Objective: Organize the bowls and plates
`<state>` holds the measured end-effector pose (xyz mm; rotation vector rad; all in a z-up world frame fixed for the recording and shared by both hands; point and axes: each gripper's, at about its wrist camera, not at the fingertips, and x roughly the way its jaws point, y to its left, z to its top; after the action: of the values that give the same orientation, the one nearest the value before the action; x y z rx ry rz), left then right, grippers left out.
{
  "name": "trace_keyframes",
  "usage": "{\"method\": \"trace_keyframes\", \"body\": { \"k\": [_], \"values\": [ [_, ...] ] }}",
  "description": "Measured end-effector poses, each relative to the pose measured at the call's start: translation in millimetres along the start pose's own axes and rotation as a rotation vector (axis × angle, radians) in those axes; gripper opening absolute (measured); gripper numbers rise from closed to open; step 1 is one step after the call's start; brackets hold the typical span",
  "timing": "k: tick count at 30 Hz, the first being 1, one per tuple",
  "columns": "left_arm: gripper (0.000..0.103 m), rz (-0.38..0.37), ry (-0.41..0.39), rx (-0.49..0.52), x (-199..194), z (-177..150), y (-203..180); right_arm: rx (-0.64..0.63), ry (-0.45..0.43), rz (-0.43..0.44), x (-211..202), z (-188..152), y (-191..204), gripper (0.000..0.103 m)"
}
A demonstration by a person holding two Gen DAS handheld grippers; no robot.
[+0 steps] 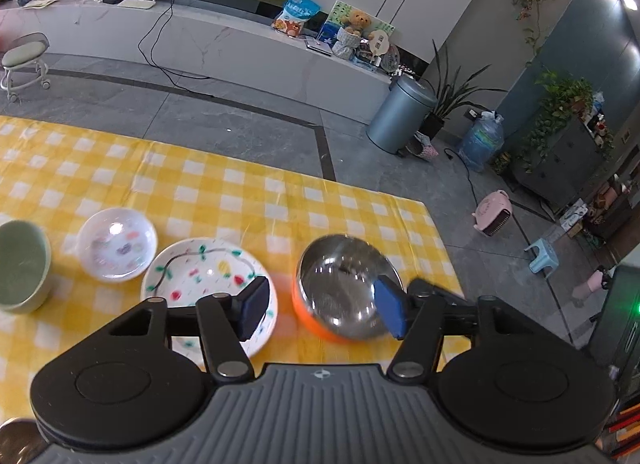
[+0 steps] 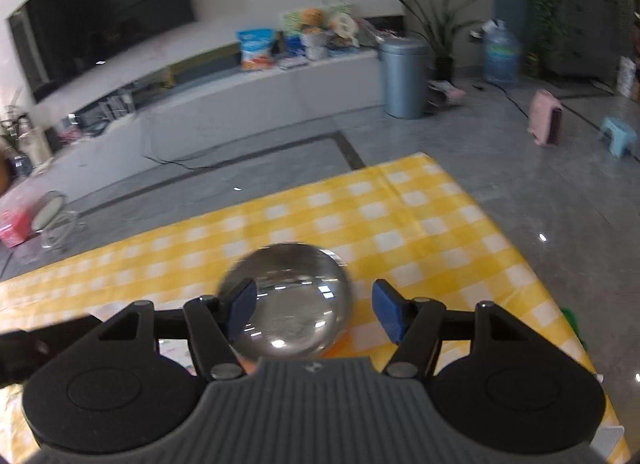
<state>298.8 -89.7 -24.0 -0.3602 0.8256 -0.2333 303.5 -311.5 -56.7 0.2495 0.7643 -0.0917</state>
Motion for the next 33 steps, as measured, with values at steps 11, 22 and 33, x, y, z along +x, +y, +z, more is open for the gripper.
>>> {"method": "trace_keyframes", "body": {
  "k": [11,22,33],
  "values": [
    [0.072,0.015,0.068,0.022,71.7,8.8,-8.5,0.157,0.131,-0.004,67.2,-9.4,-44.7,0.058],
    [0.064,0.038,0.137,0.045,107.9,3.9,-8.1,0.245,0.166,0.081,87.1,-14.6,-51.9,0.034],
    [0.030,0.126,0.179,0.159,117.8,-6.9,-19.5,0.231,0.167,0.096,88.4,-16.7,-49.8,0.015]
  ]
}}
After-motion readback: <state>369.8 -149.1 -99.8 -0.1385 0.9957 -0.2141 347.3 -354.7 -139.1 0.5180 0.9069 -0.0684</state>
